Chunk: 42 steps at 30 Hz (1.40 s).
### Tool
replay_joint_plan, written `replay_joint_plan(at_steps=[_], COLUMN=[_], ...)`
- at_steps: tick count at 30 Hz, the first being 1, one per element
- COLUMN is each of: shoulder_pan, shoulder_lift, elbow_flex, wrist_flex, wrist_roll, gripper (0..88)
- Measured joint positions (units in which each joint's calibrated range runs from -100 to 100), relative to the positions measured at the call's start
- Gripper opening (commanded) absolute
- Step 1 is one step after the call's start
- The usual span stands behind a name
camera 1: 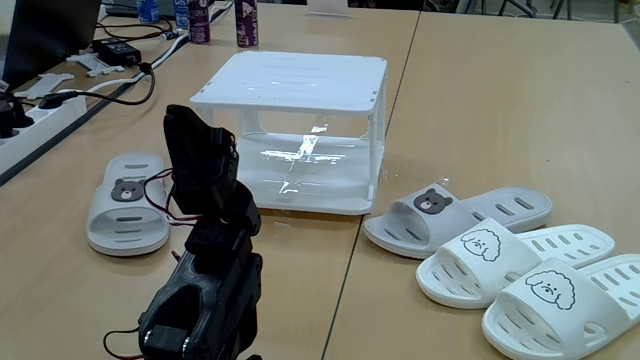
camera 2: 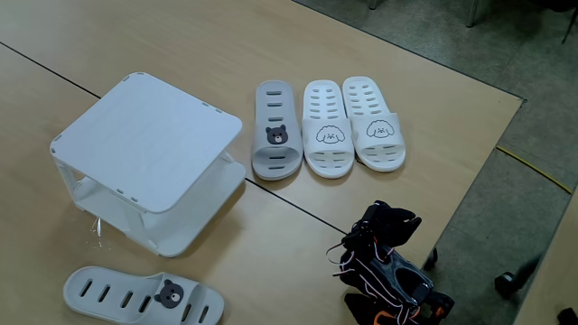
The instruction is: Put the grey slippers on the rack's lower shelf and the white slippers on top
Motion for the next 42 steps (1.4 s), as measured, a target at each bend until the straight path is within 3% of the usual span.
replay_joint_plan(at_steps=[42], shoulder_pan=[1.42], shoulder_lift=[0.00], elbow_flex=[0.00], wrist_flex=[0.00], wrist_roll=[0.00], gripper=[0.6])
